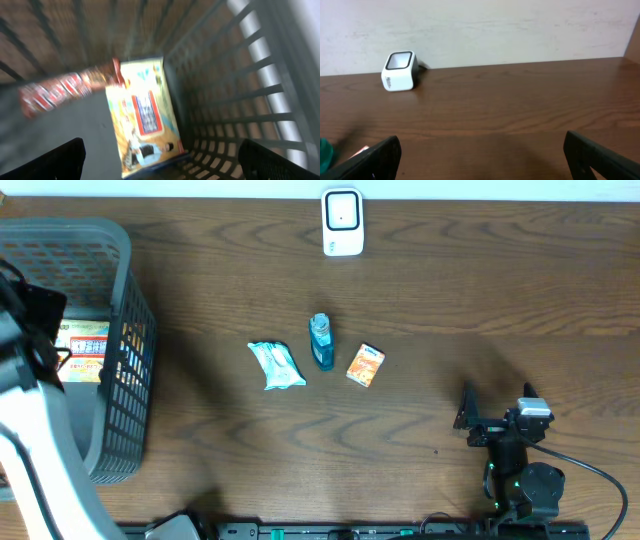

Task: Scan the item barcode
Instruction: 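Return the left gripper to the basket toward the yellow snack bag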

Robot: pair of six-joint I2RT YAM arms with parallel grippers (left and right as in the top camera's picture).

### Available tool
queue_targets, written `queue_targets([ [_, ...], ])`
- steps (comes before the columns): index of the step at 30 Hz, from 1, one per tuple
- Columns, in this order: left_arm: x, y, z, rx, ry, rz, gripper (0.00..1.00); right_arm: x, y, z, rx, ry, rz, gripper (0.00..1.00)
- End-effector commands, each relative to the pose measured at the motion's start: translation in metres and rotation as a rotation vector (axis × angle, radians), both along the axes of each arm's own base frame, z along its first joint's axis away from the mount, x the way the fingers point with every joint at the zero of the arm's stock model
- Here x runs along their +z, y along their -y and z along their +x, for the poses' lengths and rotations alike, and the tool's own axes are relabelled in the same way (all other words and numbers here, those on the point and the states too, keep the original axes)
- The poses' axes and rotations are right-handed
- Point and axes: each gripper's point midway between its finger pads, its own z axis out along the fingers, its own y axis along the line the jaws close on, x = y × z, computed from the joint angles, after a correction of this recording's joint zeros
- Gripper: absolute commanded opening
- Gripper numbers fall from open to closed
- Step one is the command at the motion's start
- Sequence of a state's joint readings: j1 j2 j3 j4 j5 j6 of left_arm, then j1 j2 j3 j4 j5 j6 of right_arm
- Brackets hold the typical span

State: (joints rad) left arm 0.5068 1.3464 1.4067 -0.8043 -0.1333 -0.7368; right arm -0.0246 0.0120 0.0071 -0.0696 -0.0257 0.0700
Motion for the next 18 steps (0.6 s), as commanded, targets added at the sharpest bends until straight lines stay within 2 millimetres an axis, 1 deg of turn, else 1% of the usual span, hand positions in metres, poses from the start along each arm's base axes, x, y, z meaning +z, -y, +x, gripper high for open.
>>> queue_targets([
  [1,-0.040,0.012,0.026,-0.065,0.011,-0.219,0.98,-0.001,-0.002,0.000,0.007,-0.001,-0.012,0.99],
  [3,-0.058,0.009,0.030,-0.058,-0.030,-0.247,0.98,-0.001,-0.002,0.000,0.007,-0.001,-0.012,0.99],
  [6,-0.098,-0.005,0.031,-0.009,-0.144,-0.256,0.98,-0.001,-0.002,0.000,0.007,-0.001,-0.012,0.99],
  [7,-0.107,-0.008,0.032,-0.002,-0.168,-0.262,0.98,-0.001,-0.002,0.000,0.007,-0.001,-0.012,0.99],
  [8,-0.122,-0.010,0.035,0.007,-0.188,-0.285,0.98,-0.001,-0.002,0.000,0.007,-0.001,-0.012,0.99],
  [10,-0.142,-0.012,0.038,0.043,-0.213,-0.325,0.98,-0.001,-0.002,0.000,0.007,-0.001,-0.012,0.99],
  [13,-0.169,-0.014,0.042,0.070,-0.248,-0.363,0.98,-0.001,-0.002,0.000,0.007,-0.001,-0.012,0.99],
  [18,-0.200,-0.018,0.050,0.072,-0.281,-0.384,0.98,-0.001,-0.002,0.000,0.007,-0.001,-0.012,0.99],
])
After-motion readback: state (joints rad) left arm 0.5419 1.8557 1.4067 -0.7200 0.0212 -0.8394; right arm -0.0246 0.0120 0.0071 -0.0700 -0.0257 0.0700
